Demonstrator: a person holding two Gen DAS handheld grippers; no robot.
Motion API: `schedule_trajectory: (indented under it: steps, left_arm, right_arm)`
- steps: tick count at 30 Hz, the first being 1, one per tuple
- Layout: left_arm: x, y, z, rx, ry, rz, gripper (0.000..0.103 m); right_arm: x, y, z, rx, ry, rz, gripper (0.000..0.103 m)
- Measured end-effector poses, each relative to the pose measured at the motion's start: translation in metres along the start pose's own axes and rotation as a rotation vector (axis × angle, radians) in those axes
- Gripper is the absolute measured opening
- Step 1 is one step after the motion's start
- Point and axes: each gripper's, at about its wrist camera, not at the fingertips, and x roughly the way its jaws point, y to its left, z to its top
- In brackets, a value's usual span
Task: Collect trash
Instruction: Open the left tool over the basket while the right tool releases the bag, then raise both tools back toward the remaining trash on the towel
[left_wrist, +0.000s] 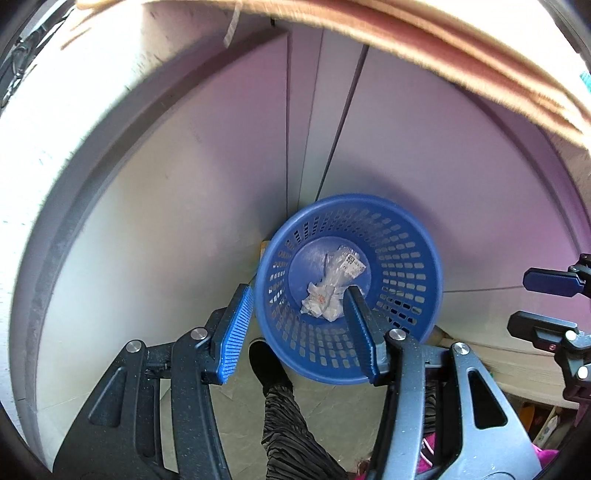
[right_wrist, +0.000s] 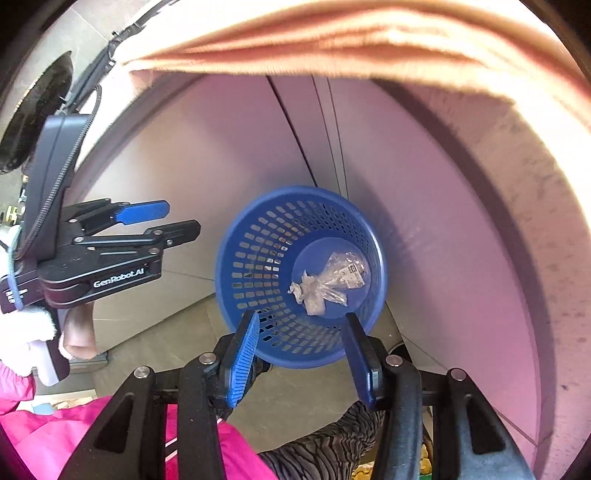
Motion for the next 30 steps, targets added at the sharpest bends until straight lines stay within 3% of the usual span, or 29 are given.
schedule_trajectory:
  steps: [14, 22, 25, 30]
  left_arm:
    - [-0.094, 0.017, 0.038, -0.046, -0.156, -0.061, 0.052]
    - [-0.143, 0.025, 0.081, -0.087, -0.256, -0.086, 0.052]
    - [-0.156, 0.022, 0.098, -0.102, -0.289, -0.103, 0.066]
    - [-0.166, 0.018, 0.129, -0.127, -0.327, -0.136, 0.068]
  right_arm:
    - [-0.096, 0.006, 0.014, -0.061, -0.153, 0.047, 0.053]
    - [-0.159, -0.011, 0.045, -0.065, -0.302, 0.028, 0.064]
    - [-0.179, -0.022, 0.064, -0.067, -0.359, 0.009, 0.068]
    - [-0.206, -0.043, 0.099, -0.070, -0.433, -0.022, 0.073]
